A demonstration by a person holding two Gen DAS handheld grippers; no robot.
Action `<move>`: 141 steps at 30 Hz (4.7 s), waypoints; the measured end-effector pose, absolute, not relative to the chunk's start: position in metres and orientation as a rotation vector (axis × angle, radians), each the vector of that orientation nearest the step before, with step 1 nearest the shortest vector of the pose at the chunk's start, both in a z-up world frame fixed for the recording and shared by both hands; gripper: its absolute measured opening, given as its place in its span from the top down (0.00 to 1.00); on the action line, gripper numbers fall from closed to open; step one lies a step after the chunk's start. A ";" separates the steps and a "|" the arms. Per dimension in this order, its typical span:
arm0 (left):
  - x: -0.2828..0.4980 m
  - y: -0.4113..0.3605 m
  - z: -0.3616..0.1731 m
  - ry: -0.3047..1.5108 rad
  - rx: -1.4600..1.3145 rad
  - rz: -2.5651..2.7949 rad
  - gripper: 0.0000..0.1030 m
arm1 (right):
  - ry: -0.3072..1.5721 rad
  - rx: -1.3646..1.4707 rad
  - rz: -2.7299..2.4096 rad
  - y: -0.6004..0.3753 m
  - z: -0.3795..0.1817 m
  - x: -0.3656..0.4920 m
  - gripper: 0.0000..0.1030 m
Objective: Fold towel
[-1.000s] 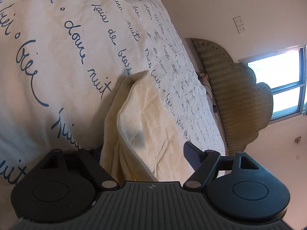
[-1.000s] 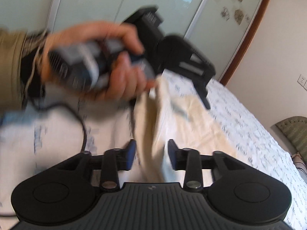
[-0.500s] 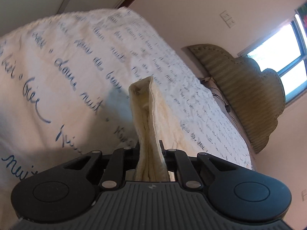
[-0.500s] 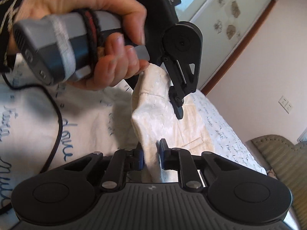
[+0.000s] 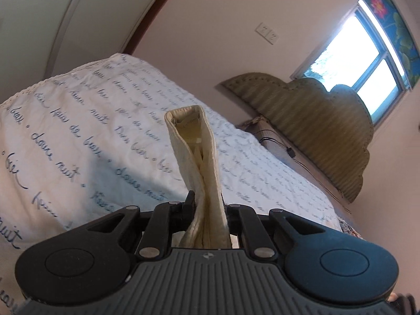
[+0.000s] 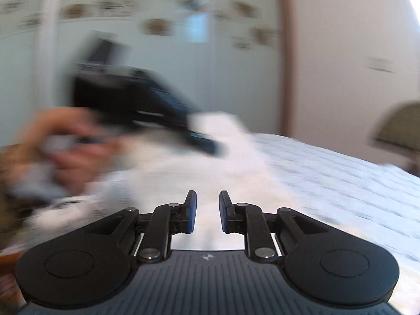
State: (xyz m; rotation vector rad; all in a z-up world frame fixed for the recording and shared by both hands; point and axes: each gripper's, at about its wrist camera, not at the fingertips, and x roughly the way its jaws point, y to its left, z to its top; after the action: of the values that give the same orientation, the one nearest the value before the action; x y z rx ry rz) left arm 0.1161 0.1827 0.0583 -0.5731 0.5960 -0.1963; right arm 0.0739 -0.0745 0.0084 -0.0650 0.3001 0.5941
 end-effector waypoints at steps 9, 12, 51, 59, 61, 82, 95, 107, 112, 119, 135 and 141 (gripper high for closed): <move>0.097 0.104 0.087 0.551 -0.450 -0.255 0.88 | 0.283 0.337 0.578 -0.111 0.009 0.092 0.83; 0.098 0.082 0.091 0.555 -0.438 -0.286 0.88 | 0.270 0.389 0.559 -0.132 0.005 0.083 0.83; 0.136 -0.214 -0.031 0.883 -0.351 -0.677 0.58 | 0.384 0.582 -0.111 -0.359 -0.069 0.015 0.79; 0.115 -0.180 0.008 0.689 -0.223 -0.653 0.32 | 0.317 0.437 -0.212 -0.359 -0.046 0.003 0.79; 0.116 -0.162 0.009 0.664 -0.161 -0.571 0.31 | 0.326 0.375 -0.124 -0.347 -0.038 0.011 0.79; 0.114 -0.085 -0.037 0.649 0.172 -0.269 0.21 | 0.494 0.395 -0.058 -0.353 -0.054 0.012 0.38; 0.122 -0.059 -0.041 0.689 0.151 -0.223 0.15 | 0.570 0.659 0.110 -0.376 -0.086 0.019 0.37; 0.160 0.016 -0.068 0.873 -0.349 -0.485 0.13 | 0.691 0.784 0.389 -0.396 -0.096 0.053 0.37; 0.179 0.016 -0.074 0.917 -0.459 -0.568 0.11 | 0.713 0.834 0.443 -0.396 -0.102 0.075 0.37; 0.180 -0.021 -0.067 0.889 -0.348 -0.587 0.48 | 0.711 0.761 0.404 -0.380 -0.094 0.088 0.70; 0.184 0.032 -0.002 0.639 -0.253 -0.461 0.86 | 0.526 0.545 0.512 -0.315 -0.008 0.146 0.79; 0.236 0.047 -0.010 0.654 -0.180 -0.351 0.85 | 0.573 0.540 0.498 -0.292 -0.026 0.214 0.79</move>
State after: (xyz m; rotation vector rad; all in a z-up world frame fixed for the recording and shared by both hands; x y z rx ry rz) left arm 0.2363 0.0475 -0.0099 -0.1797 0.6538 -0.3510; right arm 0.2143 -0.2918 -0.0263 0.5404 0.5731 0.4984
